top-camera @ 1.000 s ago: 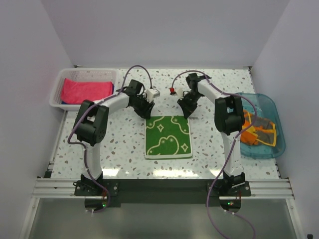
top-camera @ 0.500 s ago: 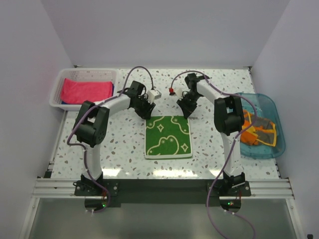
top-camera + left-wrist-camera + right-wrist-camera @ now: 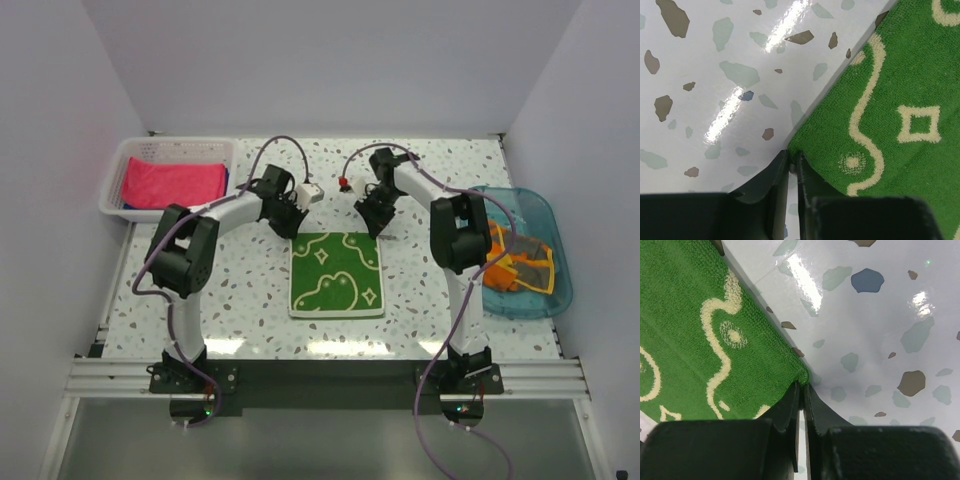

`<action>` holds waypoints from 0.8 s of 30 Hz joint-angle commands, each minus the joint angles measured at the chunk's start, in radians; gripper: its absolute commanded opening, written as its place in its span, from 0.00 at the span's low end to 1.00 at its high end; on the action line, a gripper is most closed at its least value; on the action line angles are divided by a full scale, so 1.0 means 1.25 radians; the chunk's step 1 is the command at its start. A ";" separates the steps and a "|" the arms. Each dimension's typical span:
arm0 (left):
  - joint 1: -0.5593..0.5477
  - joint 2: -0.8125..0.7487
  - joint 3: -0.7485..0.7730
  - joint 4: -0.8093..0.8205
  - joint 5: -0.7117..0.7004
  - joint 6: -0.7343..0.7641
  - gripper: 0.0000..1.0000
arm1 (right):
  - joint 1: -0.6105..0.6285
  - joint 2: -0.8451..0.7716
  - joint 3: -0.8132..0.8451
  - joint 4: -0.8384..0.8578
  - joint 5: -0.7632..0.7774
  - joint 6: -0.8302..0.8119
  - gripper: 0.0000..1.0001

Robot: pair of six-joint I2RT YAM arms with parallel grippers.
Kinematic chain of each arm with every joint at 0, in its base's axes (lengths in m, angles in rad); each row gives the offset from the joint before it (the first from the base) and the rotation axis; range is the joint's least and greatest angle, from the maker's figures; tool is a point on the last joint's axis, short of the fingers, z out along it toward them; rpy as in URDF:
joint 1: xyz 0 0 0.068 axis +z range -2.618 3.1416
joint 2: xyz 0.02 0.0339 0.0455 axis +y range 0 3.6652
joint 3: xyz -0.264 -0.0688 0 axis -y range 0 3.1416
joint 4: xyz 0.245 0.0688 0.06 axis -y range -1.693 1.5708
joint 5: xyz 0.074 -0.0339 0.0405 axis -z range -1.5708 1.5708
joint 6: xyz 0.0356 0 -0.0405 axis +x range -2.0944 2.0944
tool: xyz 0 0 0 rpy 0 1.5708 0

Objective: Fold and stack the towels
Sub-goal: Fold the towel

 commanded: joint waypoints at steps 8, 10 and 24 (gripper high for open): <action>0.005 0.046 0.075 -0.040 -0.013 0.033 0.00 | -0.002 -0.068 -0.005 0.074 0.079 0.030 0.00; 0.013 0.035 0.084 -0.015 -0.020 0.034 0.00 | 0.002 -0.092 -0.009 0.094 0.111 0.042 0.00; 0.015 -0.225 -0.117 0.235 -0.156 -0.003 0.00 | 0.036 -0.262 -0.145 0.250 0.207 0.066 0.03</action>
